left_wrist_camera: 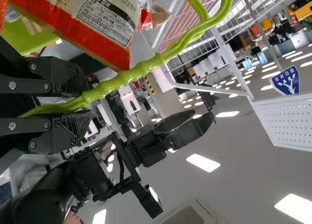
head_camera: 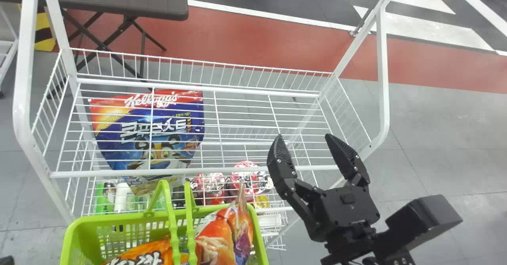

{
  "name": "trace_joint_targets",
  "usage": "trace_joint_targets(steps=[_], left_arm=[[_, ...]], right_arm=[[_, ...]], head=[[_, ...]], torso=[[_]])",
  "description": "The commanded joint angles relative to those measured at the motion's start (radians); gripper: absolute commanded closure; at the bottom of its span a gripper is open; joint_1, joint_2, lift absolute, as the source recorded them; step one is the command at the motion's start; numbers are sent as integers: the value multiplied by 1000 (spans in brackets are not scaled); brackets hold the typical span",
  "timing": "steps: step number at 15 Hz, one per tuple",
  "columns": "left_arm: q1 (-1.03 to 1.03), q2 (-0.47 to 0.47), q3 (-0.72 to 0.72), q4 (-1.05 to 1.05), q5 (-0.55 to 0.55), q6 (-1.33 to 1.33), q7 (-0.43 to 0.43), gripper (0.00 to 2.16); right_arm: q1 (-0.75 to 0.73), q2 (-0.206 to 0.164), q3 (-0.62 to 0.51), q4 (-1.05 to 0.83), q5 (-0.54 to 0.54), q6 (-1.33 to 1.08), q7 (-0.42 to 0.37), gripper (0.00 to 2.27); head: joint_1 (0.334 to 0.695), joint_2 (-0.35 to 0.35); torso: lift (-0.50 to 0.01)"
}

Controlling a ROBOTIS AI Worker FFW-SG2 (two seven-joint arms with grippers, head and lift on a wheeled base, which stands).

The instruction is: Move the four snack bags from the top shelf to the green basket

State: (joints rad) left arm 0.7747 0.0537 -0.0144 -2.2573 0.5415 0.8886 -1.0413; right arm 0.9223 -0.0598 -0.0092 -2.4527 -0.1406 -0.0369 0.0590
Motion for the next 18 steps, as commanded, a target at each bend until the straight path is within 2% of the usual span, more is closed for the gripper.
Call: trace_joint_targets(steps=[1,18], left_arm=[[0,0,-2,1,0,0,1,988],[-9,0,-10,-2,0,0,7,988]], right_arm=[[1,0,-2,0,-1,-1,-1,66],[1,-6,0,11,-4,-22,-1,63]], head=[[695,-350],[695,-350]], torso=[[0],[0]])
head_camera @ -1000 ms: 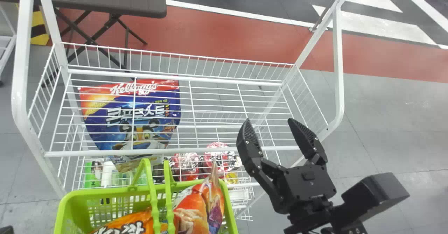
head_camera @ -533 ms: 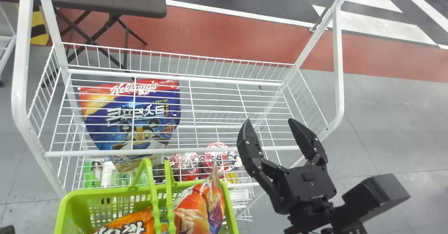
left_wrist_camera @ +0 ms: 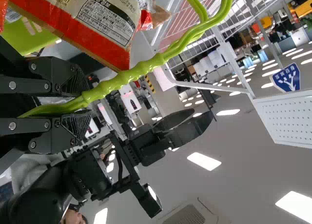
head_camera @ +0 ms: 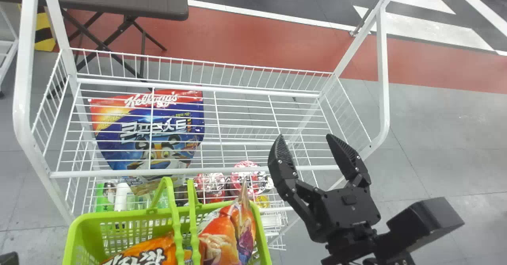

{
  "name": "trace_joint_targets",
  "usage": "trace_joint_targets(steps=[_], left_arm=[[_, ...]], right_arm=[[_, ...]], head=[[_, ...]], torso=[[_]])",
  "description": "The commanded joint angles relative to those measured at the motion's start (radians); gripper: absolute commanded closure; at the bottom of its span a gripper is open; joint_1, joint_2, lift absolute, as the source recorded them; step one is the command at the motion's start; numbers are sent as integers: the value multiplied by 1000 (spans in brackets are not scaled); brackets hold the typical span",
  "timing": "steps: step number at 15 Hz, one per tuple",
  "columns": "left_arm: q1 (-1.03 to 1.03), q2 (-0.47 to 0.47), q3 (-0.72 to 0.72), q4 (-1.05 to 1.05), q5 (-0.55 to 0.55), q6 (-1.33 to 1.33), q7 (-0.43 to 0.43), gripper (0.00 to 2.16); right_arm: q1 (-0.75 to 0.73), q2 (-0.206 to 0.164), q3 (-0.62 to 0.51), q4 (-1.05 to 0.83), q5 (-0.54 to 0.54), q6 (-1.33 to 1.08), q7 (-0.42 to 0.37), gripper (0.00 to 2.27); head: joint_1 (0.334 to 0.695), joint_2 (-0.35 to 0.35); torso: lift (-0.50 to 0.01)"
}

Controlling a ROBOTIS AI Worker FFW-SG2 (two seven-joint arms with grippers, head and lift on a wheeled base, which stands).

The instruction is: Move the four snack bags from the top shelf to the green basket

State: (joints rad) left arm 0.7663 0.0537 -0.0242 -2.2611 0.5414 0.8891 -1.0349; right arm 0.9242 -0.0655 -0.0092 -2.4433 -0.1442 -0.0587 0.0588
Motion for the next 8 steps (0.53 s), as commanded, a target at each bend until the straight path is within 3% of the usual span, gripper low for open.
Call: trace_joint_targets(steps=[1,8], left_arm=[[-1,0,0,2,0,0,1,988],[-7,0,-2,3,-1,0,9,988]], right_arm=[[-1,0,0,1,-2,-3,-1,63],[-5,-2,-3,9,-8,-9,-1,63]], head=[[695,-350],[695,-350]], torso=[[0],[0]])
